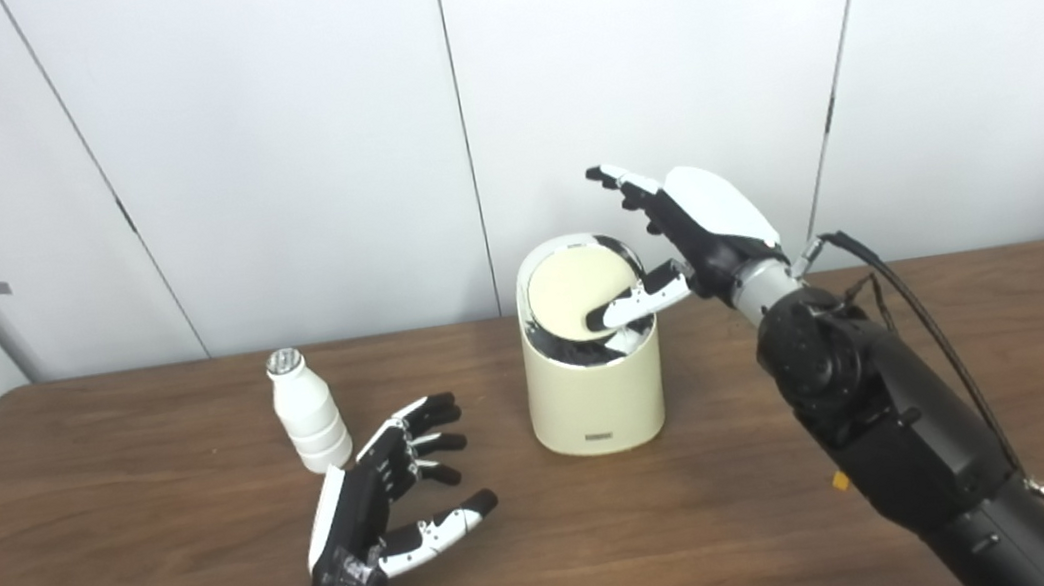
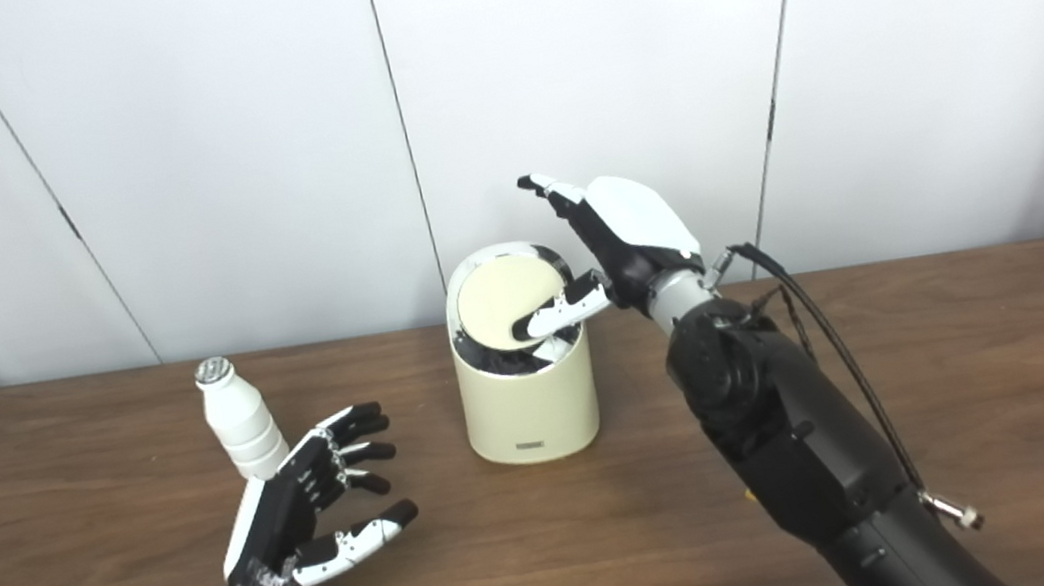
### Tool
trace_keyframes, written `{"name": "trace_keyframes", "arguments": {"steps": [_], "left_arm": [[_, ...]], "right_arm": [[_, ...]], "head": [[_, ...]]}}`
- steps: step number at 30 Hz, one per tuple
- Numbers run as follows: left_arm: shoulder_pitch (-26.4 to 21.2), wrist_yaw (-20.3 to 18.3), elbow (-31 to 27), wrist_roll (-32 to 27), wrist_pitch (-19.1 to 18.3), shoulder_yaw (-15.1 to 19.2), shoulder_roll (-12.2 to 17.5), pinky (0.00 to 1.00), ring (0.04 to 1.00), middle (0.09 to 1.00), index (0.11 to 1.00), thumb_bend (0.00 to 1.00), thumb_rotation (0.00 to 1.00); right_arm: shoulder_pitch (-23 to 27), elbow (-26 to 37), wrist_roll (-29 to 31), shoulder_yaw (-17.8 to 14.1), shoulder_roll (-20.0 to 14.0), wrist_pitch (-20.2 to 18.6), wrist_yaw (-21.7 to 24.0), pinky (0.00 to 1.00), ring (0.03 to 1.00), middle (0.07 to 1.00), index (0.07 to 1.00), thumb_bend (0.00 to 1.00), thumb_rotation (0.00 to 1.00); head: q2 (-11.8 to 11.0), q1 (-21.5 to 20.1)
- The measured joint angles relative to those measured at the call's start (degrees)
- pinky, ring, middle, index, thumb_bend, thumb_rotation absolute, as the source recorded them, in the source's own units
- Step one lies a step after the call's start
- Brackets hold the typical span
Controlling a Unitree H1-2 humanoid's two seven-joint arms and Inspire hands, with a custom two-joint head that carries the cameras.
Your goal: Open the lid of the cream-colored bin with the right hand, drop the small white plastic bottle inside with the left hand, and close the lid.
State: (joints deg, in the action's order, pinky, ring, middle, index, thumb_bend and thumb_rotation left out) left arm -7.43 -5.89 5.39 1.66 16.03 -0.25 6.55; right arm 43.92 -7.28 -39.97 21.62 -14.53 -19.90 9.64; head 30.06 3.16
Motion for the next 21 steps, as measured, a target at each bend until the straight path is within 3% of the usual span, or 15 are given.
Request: {"name": "trace_keyframes", "arguments": {"steps": [9, 21], "left_arm": [[0.0, 0.0, -0.2, 0.0, -0.7, -0.3, -0.2, 0.57, 0.714, 0.799, 0.808, 0.65, 0.0], [0.0, 0.0, -0.2, -0.2, -0.9, -0.3, -0.3, 0.57, 0.714, 0.801, 0.809, 0.64, 0.0]], "right_arm": [[3.7, 3.5, -9.1, 5.2, -1.7, -4.3, 8.2, 0.7, 0.835, 0.912, 0.882, 0.94, 0.14], [4.1, 3.9, -12.7, 5.4, -1.7, -4.7, 9.9, 0.68, 0.834, 0.915, 0.888, 0.91, 0.19]], "head": [[0.6, -0.1], [0.3, -0.2]]}}
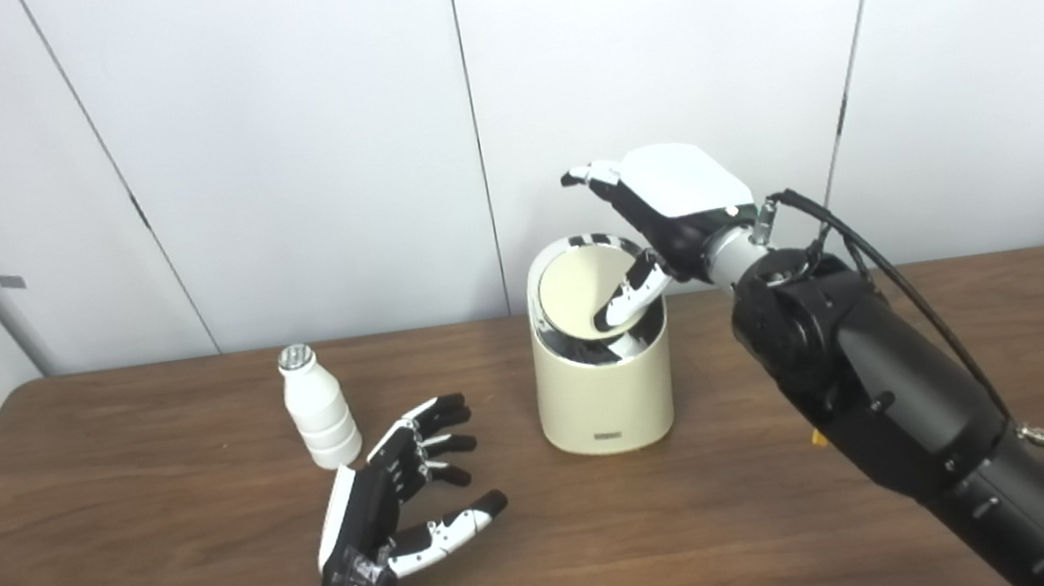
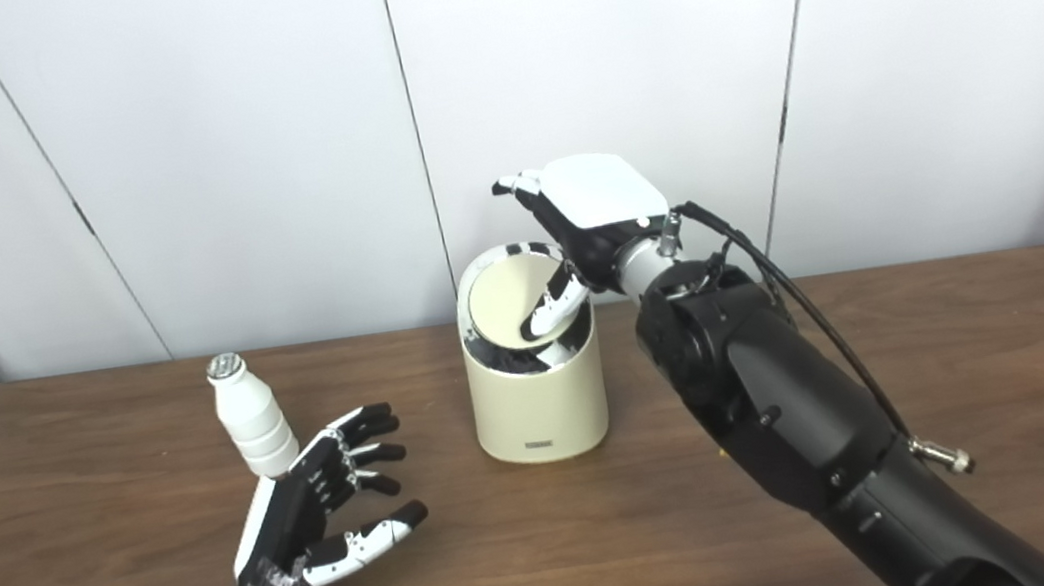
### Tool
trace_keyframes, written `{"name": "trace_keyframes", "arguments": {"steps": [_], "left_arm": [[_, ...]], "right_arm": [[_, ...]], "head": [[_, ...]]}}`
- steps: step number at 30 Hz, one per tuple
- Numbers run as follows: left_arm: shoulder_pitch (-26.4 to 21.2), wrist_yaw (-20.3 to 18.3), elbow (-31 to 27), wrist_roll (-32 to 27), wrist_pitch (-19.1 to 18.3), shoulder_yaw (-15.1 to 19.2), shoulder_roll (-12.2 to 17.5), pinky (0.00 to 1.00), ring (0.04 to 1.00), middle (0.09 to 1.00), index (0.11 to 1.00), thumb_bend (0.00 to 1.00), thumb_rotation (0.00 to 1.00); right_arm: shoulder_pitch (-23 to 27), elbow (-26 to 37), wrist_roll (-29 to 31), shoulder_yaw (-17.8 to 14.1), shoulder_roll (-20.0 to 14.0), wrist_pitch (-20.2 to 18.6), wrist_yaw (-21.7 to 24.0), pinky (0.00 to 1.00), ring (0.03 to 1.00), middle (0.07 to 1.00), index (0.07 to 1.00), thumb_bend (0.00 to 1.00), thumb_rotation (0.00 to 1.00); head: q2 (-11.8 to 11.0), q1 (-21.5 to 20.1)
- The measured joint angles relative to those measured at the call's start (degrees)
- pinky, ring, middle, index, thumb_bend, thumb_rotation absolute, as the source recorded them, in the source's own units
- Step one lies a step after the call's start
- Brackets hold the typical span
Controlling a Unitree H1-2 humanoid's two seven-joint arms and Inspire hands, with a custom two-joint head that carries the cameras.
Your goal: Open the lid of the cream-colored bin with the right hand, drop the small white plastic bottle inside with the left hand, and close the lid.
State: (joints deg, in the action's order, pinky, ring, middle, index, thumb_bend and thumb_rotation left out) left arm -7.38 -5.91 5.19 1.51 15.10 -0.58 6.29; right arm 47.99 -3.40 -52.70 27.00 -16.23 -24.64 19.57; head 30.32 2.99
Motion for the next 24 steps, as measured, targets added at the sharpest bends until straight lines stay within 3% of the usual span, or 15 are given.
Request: {"name": "trace_keyframes", "arguments": {"steps": [7, 10, 12, 17, 19, 24], "left_arm": [[0.0, 0.0, 0.0, 0.0, 0.1, 0.0, 0.0, 0.56, 0.712, 0.8, 0.809, 0.64, 0.0], [0.0, -0.1, 0.0, 0.0, 0.1, 0.0, 0.0, 0.57, 0.712, 0.8, 0.809, 0.64, 0.0], [0.0, -0.1, 0.0, -0.1, 0.1, 0.0, 0.0, 0.57, 0.71, 0.797, 0.807, 0.65, 0.0], [0.0, -0.1, 0.0, -0.1, 0.1, 0.0, 0.0, 0.57, 0.711, 0.798, 0.81, 0.64, 0.0], [-0.1, -0.1, 0.0, -0.1, 0.1, 0.0, 0.0, 0.57, 0.711, 0.797, 0.809, 0.65, 0.0], [-0.1, -0.1, 0.2, -0.1, 0.3, 0.1, 0.1, 0.56, 0.707, 0.793, 0.804, 0.65, 0.0]], "right_arm": [[-3.9, 2.6, 4.3, -7.1, 1.5, -1.4, 2.4, 0.67, 0.845, 0.895, 0.883, 0.82, 0.32], [-6.2, 4.2, 6.3, -13.5, 3.6, -2.2, 3.0, 0.69, 0.853, 0.895, 0.876, 0.76, 0.37], [-7.9, 6.3, 8.3, -17.1, 4.7, -2.3, 2.5, 0.61, 0.792, 0.866, 0.86, 0.71, 0.37], [-12.9, 10.2, 15.0, -22.6, 6.2, -1.8, -2.9, 0.56, 0.736, 0.809, 0.838, 0.66, 0.33], [-16.0, 11.0, 18.6, -25.1, 7.0, -0.3, -5.6, 0.58, 0.752, 0.8, 0.826, 0.65, 0.29], [-25.2, 11.3, 29.0, -30.4, 9.0, 3.8, -10.3, 0.64, 0.762, 0.814, 0.848, 0.62, 0.3]], "head": [[-0.3, -0.1], [-0.3, -0.3], [-0.3, -0.4], [-0.3, -0.4], [-0.4, -0.5], [-0.7, -0.8]]}}
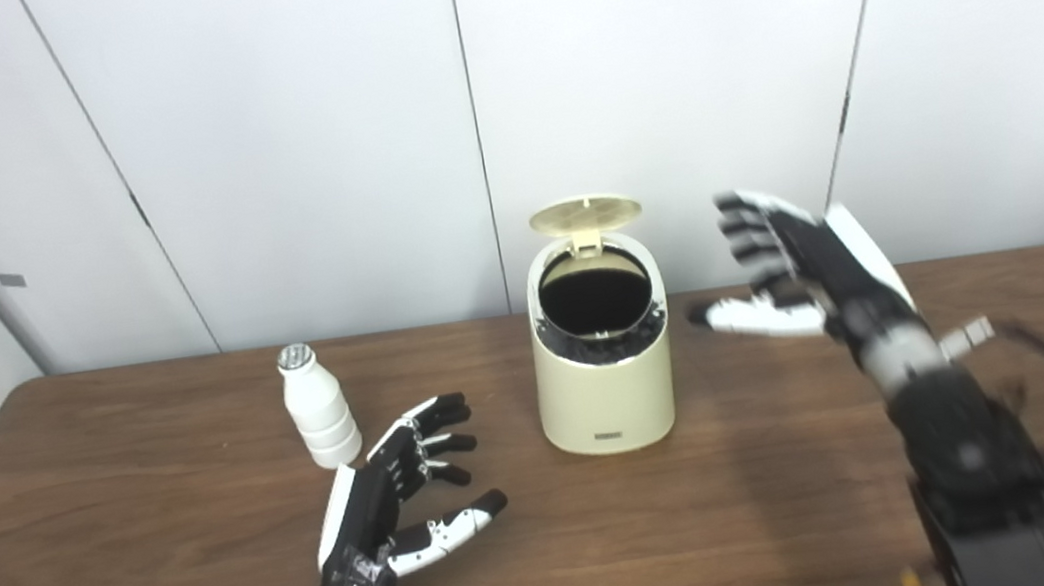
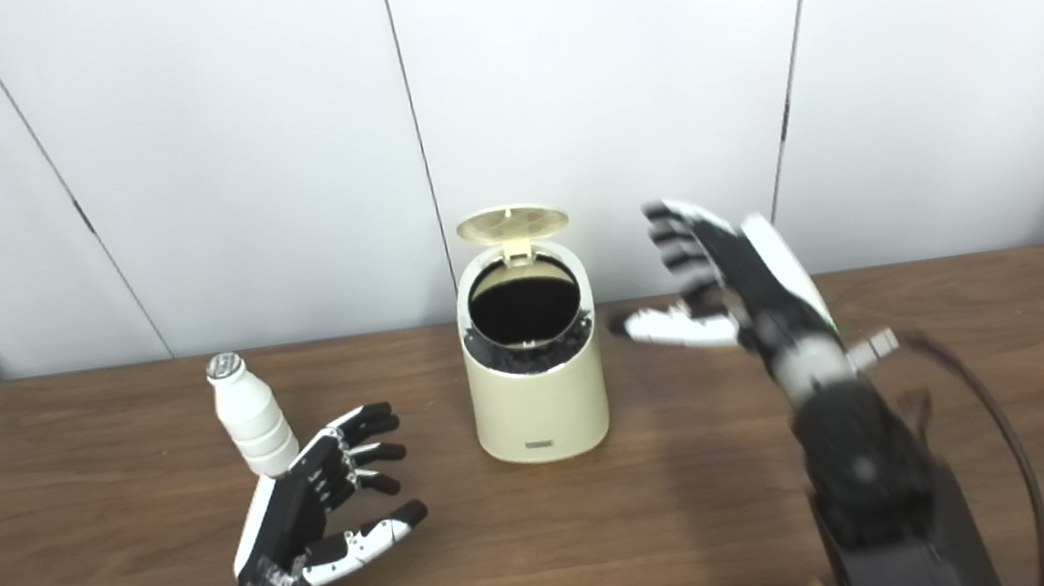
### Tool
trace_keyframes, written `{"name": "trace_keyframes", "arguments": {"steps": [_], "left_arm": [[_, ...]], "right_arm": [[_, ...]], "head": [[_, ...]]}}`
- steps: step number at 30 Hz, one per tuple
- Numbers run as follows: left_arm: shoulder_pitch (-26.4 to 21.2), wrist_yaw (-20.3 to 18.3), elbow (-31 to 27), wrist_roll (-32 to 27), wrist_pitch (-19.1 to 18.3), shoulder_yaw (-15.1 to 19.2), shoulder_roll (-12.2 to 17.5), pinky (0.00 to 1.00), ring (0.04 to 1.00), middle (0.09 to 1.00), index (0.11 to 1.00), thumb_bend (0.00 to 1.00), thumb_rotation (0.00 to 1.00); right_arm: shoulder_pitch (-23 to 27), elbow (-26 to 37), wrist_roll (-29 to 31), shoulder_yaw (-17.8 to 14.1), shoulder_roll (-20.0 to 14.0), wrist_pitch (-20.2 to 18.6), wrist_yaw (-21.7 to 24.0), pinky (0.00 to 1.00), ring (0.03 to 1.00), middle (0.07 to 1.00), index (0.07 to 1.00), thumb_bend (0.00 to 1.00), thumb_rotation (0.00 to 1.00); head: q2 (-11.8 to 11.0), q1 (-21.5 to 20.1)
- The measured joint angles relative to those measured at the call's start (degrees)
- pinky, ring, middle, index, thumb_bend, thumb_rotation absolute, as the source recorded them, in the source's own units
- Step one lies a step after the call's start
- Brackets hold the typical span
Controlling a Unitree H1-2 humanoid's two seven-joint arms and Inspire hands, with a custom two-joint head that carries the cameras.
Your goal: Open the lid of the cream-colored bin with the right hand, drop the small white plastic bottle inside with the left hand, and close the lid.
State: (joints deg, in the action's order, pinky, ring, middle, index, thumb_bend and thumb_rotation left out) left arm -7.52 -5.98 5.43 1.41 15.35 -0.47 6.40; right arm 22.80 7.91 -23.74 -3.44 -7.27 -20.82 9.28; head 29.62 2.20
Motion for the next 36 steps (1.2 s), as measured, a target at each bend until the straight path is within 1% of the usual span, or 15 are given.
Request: {"name": "trace_keyframes", "arguments": {"steps": [2, 4, 6, 7, 10, 12, 18, 22, 24, 26, 28, 32, 33, 34, 36], "left_arm": [[-0.1, 0.0, 0.1, 0.0, 0.0, 0.1, 0.0, 0.57, 0.708, 0.792, 0.801, 0.65, 0.0], [-0.1, 0.0, 0.2, 0.0, 0.0, 0.2, 0.2, 0.57, 0.707, 0.79, 0.798, 0.65, 0.0], [-0.2, 0.0, 0.3, 0.0, 0.2, 0.2, 0.2, 0.57, 0.707, 0.791, 0.8, 0.64, 0.0], [-0.2, 0.0, 0.4, 0.0, 0.5, 0.2, 0.2, 0.58, 0.707, 0.792, 0.802, 0.64, 0.0], [-0.4, 0.0, 0.6, 0.0, 1.0, 0.2, 0.3, 0.58, 0.71, 0.79, 0.8, 0.63, 0.0], [-0.5, 0.0, 0.6, 0.0, 1.0, 0.2, 0.3, 0.58, 0.715, 0.79, 0.797, 0.64, 0.0], [-0.5, 0.0, 0.7, 0.0, 1.0, 0.2, 0.3, 0.57, 0.711, 0.788, 0.79, 0.64, 0.0], [-0.5, 0.0, 0.6, 0.0, 1.0, 0.3, 0.3, 0.57, 0.706, 0.783, 0.786, 0.64, 0.0], [-0.5, 0.2, 0.6, 0.3, 1.0, 0.2, 0.3, 0.57, 0.693, 0.78, 0.789, 0.64, 0.0], [-0.3, 0.6, 0.4, 0.8, 0.9, 0.3, 0.3, 0.58, 0.68, 0.772, 0.786, 0.65, 0.0], [0.6, 1.4, -0.8, 1.9, 0.7, 0.7, 0.2, 0.56, 0.634, 0.72, 0.76, 0.66, 0.02], [4.0, 4.9, -4.6, 5.4, 0.6, 3.0, -0.3, 0.44, 0.502, 0.579, 0.652, 0.67, 0.01], [4.8, 6.1, -5.3, 6.0, 0.6, 4.0, -0.6, 0.41, 0.48, 0.506, 0.579, 0.58, 0.01], [5.5, 7.6, -6.0, 6.8, 0.6, 4.9, -1.0, 0.4, 0.473, 0.481, 0.554, 0.55, 0.0], [6.5, 10.4, -7.2, 8.2, 0.9, 7.2, -1.8, 0.41, 0.487, 0.472, 0.524, 0.52, 0.0]], "right_arm": [[-3.7, -0.6, 3.8, -1.0, 0.0, 4.6, -1.4, 0.63, 0.752, 0.817, 0.85, 0.63, 0.28], [-6.0, -2.9, 6.6, -1.4, -0.1, 9.8, -2.5, 0.63, 0.762, 0.834, 0.854, 0.67, 0.33], [-8.0, -5.3, 8.9, -1.5, -0.2, 14.6, -3.1, 0.66, 0.784, 0.846, 0.856, 0.7, 0.34], [-8.6, -6.3, 9.7, -1.5, -0.4, 16.7, -3.2, 0.68, 0.802, 0.853, 0.857, 0.72, 0.32], [-9.2, -8.6, 12.1, -1.5, -0.8, 21.2, -4.0, 0.7, 0.814, 0.862, 0.866, 0.76, 0.32], [-9.4, -9.1, 13.4, -1.5, -0.9, 23.1, -4.7, 0.71, 0.821, 0.868, 0.874, 0.78, 0.34], [-11.4, -9.1, 14.4, -0.5, -0.9, 23.6, -5.2, 0.73, 0.821, 0.874, 0.882, 0.8, 0.33], [-12.6, -9.1, 14.1, -0.1, -0.9, 23.5, -5.9, 0.72, 0.811, 0.869, 0.879, 0.79, 0.34], [-12.6, -9.1, 14.0, 0.0, -0.9, 23.5, -6.5, 0.72, 0.814, 0.869, 0.877, 0.78, 0.31], [-12.5, -9.4, 14.2, -0.1, -0.9, 23.6, -6.9, 0.73, 0.819, 0.871, 0.88, 0.77, 0.29], [-12.5, -10.0, 14.5, -0.1, -1.0, 23.6, -7.0, 0.74, 0.825, 0.875, 0.884, 0.75, 0.27], [-12.6, -10.1, 15.9, -0.3, -1.5, 23.7, -7.1, 0.78, 0.85, 0.893, 0.901, 0.71, 0.17], [-12.6, -10.1, 16.3, -0.4, -1.8, 23.7, -7.1, 0.79, 0.859, 0.896, 0.905, 0.69, 0.14], [-12.6, -10.1, 16.7, -0.4, -2.0, 23.7, -7.1, 0.8, 0.862, 0.897, 0.906, 0.69, 0.13], [-12.6, -10.0, 17.3, -0.5, -2.2, 23.6, -7.0, 0.8, 0.863, 0.896, 0.905, 0.68, 0.11]], "head": [[-0.1, -0.1], [-0.1, -0.1], [-0.4, -0.2], [-0.4, -0.2], [-0.7, -0.1], [-0.6, -0.2], [-0.7, 0.4], [-1.1, 3.5], [-1.2, 4.4], [-1.7, 6.9], [-2.5, 11.0], [-3.3, 14.3], [-3.5, 14.9], [-3.7, 15.0], [-3.8, 15.2]]}}
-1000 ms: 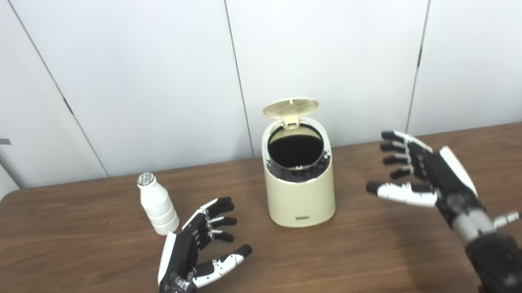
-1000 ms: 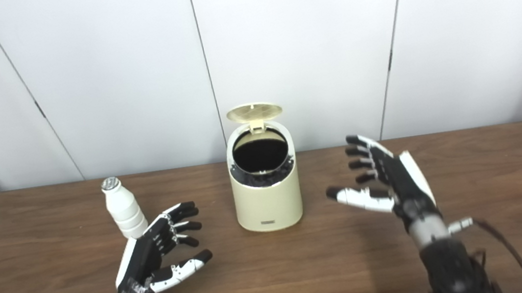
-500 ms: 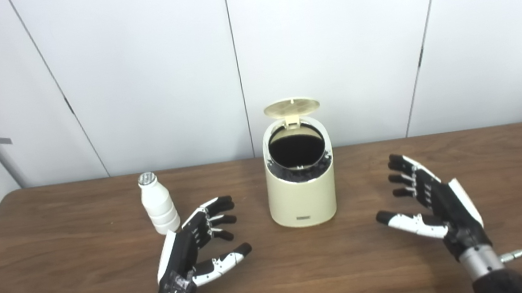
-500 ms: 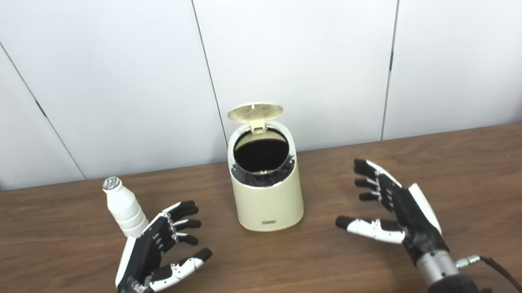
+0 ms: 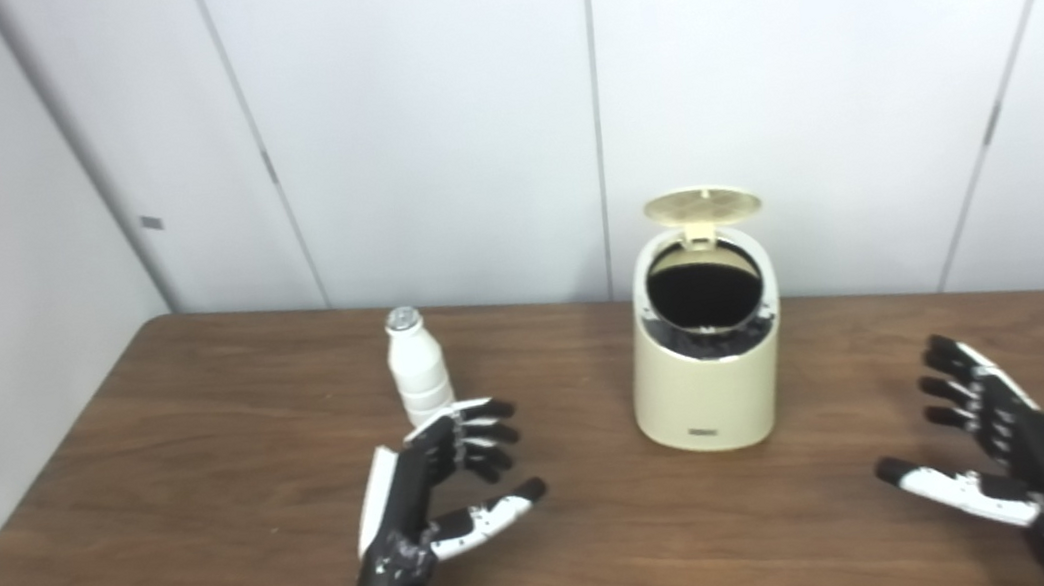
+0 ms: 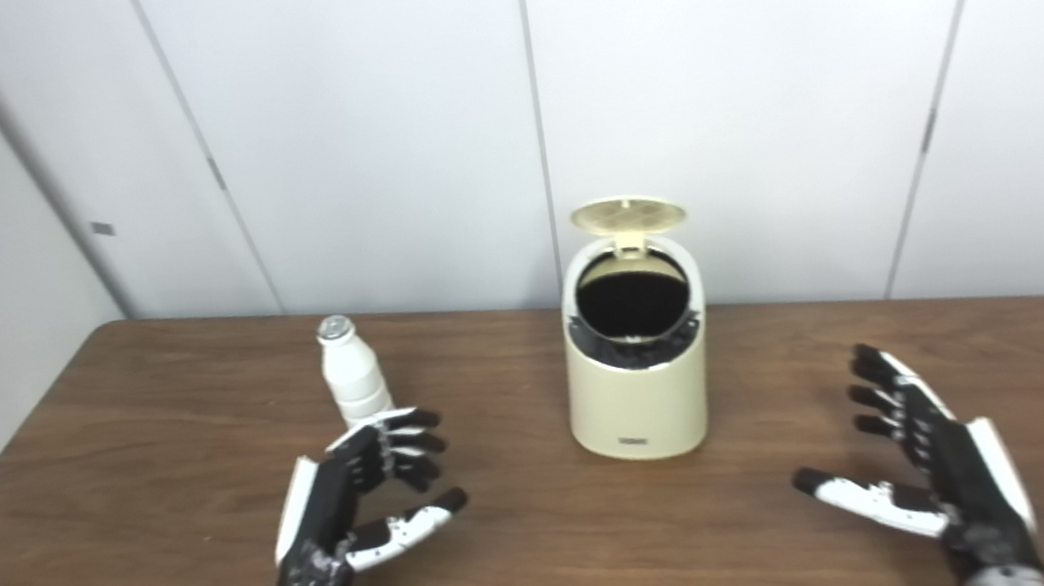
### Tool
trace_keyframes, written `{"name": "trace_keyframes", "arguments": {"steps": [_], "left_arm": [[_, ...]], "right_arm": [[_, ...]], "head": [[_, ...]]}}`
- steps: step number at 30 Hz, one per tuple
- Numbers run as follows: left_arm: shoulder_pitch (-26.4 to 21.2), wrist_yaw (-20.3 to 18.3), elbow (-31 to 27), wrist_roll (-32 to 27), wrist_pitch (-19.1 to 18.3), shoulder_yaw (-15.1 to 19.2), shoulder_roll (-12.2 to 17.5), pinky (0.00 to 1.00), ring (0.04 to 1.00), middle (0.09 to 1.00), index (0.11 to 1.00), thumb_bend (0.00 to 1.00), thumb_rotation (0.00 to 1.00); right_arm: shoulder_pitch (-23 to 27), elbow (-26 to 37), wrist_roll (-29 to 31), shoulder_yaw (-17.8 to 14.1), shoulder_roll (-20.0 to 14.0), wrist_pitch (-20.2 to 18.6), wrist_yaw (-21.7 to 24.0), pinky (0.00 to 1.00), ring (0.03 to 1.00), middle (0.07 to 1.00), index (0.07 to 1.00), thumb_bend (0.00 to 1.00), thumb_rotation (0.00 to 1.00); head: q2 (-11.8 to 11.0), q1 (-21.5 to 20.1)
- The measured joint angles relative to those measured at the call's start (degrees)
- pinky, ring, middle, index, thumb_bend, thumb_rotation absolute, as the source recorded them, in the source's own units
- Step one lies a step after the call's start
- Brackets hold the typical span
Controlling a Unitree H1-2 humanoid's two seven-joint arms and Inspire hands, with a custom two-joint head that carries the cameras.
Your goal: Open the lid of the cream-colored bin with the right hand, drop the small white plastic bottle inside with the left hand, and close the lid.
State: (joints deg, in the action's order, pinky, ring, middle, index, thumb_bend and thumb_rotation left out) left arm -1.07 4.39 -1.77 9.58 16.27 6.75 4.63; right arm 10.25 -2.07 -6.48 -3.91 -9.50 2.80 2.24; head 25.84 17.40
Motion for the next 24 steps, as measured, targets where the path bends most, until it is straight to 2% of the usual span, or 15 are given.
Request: {"name": "trace_keyframes", "arguments": {"steps": [3, 6, 7, 8, 9, 11, 15, 20, 24], "left_arm": [[0.6, 5.5, -1.0, 2.6, 0.4, 3.8, -1.6, 0.43, 0.51, 0.474, 0.519, 0.52, 0.0], [0.6, 10.5, -0.9, 5.3, 0.4, 6.6, -2.7, 0.48, 0.577, 0.485, 0.511, 0.52, 0.0], [0.6, 11.6, -0.9, 5.9, 0.4, 7.1, -2.9, 0.5, 0.597, 0.595, 0.503, 0.52, 0.04], [0.6, 12.6, -0.9, 6.4, 0.4, 7.5, -3.0, 0.51, 0.615, 0.651, 0.622, 0.6, 0.08], [0.6, 13.4, -0.8, 6.9, 0.4, 7.8, -3.1, 0.53, 0.65, 0.715, 0.714, 0.66, 0.07], [0.5, 15.0, -0.7, 7.8, 0.3, 8.3, -3.1, 0.56, 0.693, 0.774, 0.776, 0.68, 0.04], [-0.3, 16.3, 0.1, 8.3, 0.2, 8.5, -2.9, 0.64, 0.797, 0.875, 0.859, 0.68, 0.0], [-2.0, 15.4, 2.1, 6.7, -0.4, 8.1, -1.6, 0.74, 0.853, 0.905, 0.92, 0.7, 0.03], [-3.4, 13.2, 4.0, 5.0, -3.3, 7.5, 0.1, 0.79, 0.872, 0.916, 0.95, 0.74, 0.05]], "right_arm": [[0.0, 0.8, 0.5, 0.1, -0.2, -0.2, 0.1, 0.8, 0.862, 0.892, 0.901, 0.66, 0.08], [0.0, 2.3, 0.7, 0.4, -0.2, -0.4, 0.3, 0.79, 0.857, 0.887, 0.895, 0.66, 0.06], [0.0, 2.6, 0.7, 0.4, -0.2, -0.6, 0.3, 0.79, 0.855, 0.884, 0.892, 0.66, 0.06], [0.0, 2.8, 0.7, 0.4, -0.2, -0.7, 0.4, 0.79, 0.858, 0.887, 0.892, 0.66, 0.04], [0.0, 3.2, 0.7, 0.5, -0.2, -1.3, 0.4, 0.79, 0.858, 0.889, 0.892, 0.66, 0.03], [-0.1, 4.4, 0.7, 0.6, -0.2, -2.6, 0.4, 0.79, 0.855, 0.888, 0.89, 0.66, 0.01], [-0.1, 6.2, 0.6, 1.0, -0.1, -4.0, 0.4, 0.78, 0.847, 0.884, 0.886, 0.66, 0.0], [-0.4, 6.5, 0.6, 1.4, -0.1, -4.8, 0.4, 0.78, 0.849, 0.884, 0.884, 0.67, 0.0], [-0.8, 7.9, 0.5, 1.5, -0.1, -5.4, 0.4, 0.77, 0.844, 0.881, 0.88, 0.67, 0.0]], "head": [[-0.4, 0.6], [-0.4, 1.0], [-0.4, 1.0], [-0.4, 1.0], [-0.4, 1.0], [-0.4, 0.9], [-0.3, 0.7], [-0.1, 0.4], [0.0, 0.2]]}}
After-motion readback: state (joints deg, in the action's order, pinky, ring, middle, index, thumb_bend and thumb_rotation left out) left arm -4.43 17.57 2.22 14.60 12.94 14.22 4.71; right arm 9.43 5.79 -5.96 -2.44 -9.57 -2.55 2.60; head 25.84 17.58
